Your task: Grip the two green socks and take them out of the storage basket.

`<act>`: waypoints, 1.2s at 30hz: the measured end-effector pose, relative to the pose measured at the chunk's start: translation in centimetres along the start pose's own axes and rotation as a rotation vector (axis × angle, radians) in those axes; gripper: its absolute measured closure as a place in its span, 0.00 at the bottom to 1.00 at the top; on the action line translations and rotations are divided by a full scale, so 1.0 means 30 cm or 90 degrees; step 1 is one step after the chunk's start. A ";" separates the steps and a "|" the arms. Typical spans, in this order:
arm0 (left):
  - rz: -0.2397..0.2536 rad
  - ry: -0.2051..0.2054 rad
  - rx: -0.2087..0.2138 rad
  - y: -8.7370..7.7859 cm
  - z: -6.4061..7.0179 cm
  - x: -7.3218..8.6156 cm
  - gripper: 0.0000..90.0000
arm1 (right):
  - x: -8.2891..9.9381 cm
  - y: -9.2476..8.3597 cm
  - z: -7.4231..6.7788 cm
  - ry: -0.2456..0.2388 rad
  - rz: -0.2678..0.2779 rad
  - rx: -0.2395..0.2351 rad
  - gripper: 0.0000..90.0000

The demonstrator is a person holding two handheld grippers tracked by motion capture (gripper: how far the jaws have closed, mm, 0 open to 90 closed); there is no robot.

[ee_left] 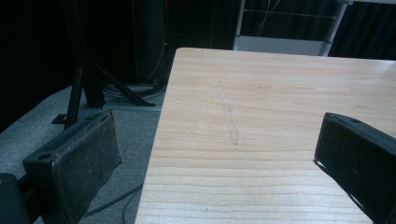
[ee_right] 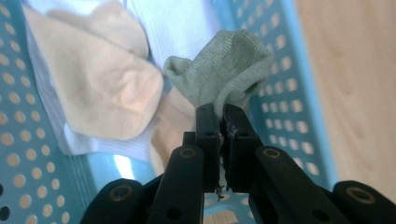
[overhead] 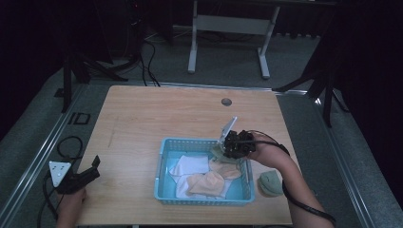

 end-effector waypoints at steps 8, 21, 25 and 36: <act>-0.001 0.000 0.000 0.001 0.000 0.000 0.01 | -0.002 -0.120 0.008 0.002 0.054 0.013 0.95; -0.003 0.000 -0.002 0.001 0.000 0.000 0.00 | 0.062 -0.315 0.081 0.044 0.110 0.076 0.95; -0.003 0.000 -0.003 0.001 0.000 0.000 0.01 | 0.101 -0.368 0.109 0.061 0.114 0.106 0.95; 0.000 0.001 -0.003 0.001 0.001 0.000 0.01 | 0.233 -0.458 0.182 0.125 0.115 0.152 0.95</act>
Point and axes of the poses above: each handheld gripper's, and its own axes: y roughly forward along the jaws, x roughly out of its underside, z roughly to its right, the point moved 3 cm from there along y, roughly forward along the jaws, and after that the axes turned 5 degrees about -z, right-handed, at the moved point
